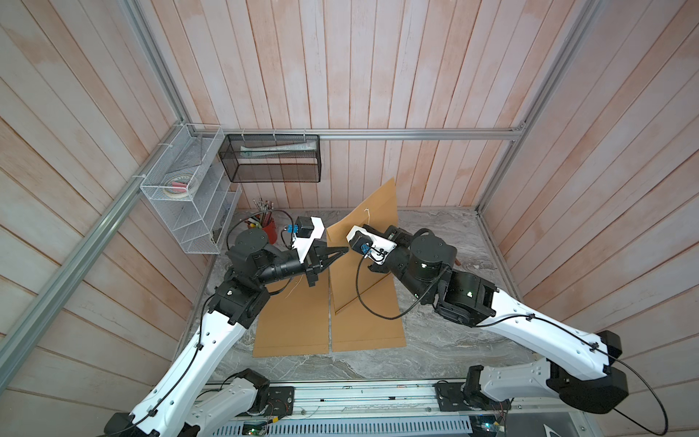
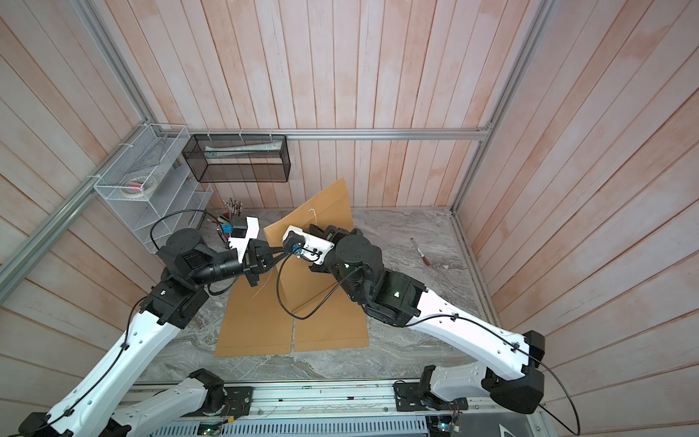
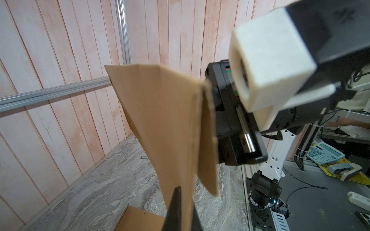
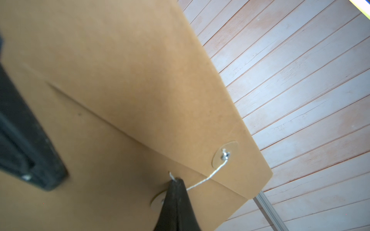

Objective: Open the file bag

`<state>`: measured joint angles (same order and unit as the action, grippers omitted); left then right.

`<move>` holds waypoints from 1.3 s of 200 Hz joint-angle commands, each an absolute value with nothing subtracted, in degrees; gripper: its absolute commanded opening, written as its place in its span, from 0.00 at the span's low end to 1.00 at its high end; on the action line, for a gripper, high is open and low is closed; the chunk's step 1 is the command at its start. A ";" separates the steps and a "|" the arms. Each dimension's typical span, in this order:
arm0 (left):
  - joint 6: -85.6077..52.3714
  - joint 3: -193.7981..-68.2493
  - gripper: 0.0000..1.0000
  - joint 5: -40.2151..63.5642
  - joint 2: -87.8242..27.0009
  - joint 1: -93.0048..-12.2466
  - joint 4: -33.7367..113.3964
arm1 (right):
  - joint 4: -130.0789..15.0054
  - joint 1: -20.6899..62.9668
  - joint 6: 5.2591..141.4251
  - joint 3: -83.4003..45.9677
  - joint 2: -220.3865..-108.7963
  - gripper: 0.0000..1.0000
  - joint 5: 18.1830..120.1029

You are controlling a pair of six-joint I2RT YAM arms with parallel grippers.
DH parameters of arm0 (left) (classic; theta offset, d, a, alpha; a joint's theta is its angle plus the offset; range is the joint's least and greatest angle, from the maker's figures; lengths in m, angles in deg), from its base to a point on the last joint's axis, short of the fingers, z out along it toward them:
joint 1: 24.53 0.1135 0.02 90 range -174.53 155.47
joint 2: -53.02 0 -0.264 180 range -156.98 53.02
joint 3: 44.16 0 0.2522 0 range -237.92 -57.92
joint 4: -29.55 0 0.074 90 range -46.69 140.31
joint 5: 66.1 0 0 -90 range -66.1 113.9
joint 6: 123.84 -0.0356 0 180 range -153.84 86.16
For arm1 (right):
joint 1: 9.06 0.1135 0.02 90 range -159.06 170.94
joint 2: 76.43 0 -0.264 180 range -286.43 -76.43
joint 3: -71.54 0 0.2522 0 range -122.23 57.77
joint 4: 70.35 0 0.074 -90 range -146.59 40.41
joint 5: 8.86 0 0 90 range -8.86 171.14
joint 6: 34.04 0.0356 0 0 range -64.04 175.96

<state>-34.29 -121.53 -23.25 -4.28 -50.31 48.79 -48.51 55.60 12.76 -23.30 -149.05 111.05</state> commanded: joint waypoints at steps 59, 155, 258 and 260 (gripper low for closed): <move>-35.68 -119.78 0.00 -21.10 -3.47 -50.28 44.82 | -46.02 55.63 16.14 -25.20 -147.13 0.00 109.14; -36.12 -117.90 0.00 -19.95 -3.50 -50.28 42.34 | -44.55 56.39 17.32 -25.64 -147.09 0.00 107.80; -34.50 -116.14 0.00 -19.17 -3.02 -49.77 38.79 | -42.62 57.29 19.85 -25.42 -146.23 0.00 105.55; -34.33 -116.11 0.00 -19.10 -3.03 -49.76 38.64 | -42.55 57.29 19.90 -25.43 -146.22 0.00 105.57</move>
<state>-35.14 -117.01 -19.71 -3.87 -50.29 41.77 -43.85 56.76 17.89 -23.83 -147.67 106.73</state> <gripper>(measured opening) 0.048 0.043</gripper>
